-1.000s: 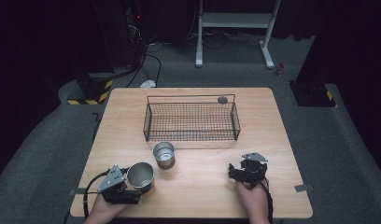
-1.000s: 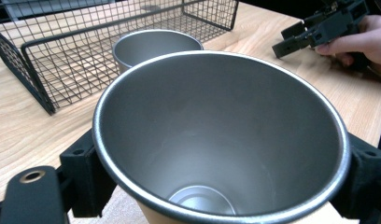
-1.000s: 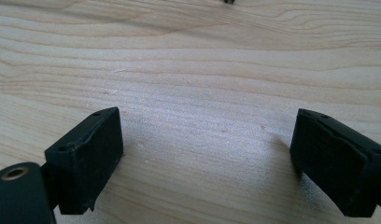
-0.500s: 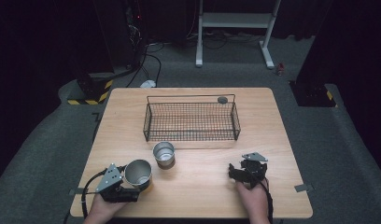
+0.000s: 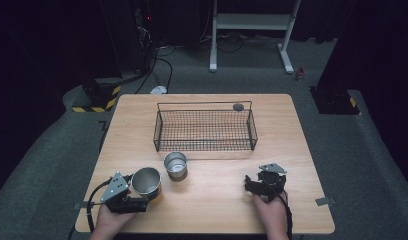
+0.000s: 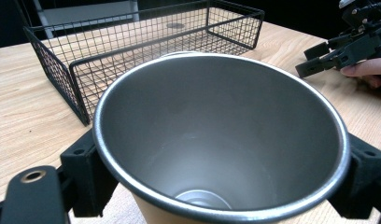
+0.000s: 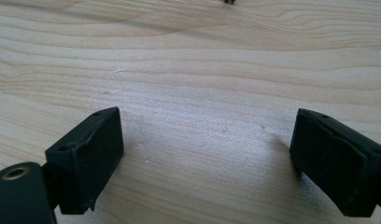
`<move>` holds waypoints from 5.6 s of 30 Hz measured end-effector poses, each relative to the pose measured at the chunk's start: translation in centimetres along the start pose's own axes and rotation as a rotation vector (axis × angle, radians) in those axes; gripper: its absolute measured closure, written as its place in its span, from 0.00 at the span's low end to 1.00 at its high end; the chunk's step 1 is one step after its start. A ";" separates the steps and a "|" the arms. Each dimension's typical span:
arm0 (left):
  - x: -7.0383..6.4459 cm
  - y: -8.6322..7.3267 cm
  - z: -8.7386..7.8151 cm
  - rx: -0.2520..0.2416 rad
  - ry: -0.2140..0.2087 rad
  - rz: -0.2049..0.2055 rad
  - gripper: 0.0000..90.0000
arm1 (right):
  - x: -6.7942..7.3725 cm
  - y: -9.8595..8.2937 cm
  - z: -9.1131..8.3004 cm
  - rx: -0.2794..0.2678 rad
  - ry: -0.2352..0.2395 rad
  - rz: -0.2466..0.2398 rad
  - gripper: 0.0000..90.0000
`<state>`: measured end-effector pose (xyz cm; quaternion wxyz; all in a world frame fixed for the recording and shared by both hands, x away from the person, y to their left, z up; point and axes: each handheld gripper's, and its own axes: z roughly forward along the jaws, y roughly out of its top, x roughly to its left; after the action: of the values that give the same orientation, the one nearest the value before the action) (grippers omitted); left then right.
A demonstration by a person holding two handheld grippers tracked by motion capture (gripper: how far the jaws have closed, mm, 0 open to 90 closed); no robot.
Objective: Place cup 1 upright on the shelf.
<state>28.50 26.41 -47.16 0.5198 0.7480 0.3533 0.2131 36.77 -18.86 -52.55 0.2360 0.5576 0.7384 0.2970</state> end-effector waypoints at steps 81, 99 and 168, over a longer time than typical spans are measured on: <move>3.7 9.6 2.9 -0.072 0.107 -0.103 0.15 | 0.1 -0.2 -0.3 -0.003 0.028 -0.028 0.13; 4.7 11.9 6.1 -0.103 0.107 -0.083 0.15 | 0.2 -0.3 -0.4 -0.005 0.027 -0.033 0.13; 9.5 13.1 19.4 0.054 0.145 -0.109 0.15 | 0.2 -0.3 -0.3 -0.004 0.033 -0.036 0.13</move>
<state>52.12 18.56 -42.61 0.4832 0.7241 0.4357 0.2288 36.35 -18.77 -52.53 0.2303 0.5388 0.7514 0.3034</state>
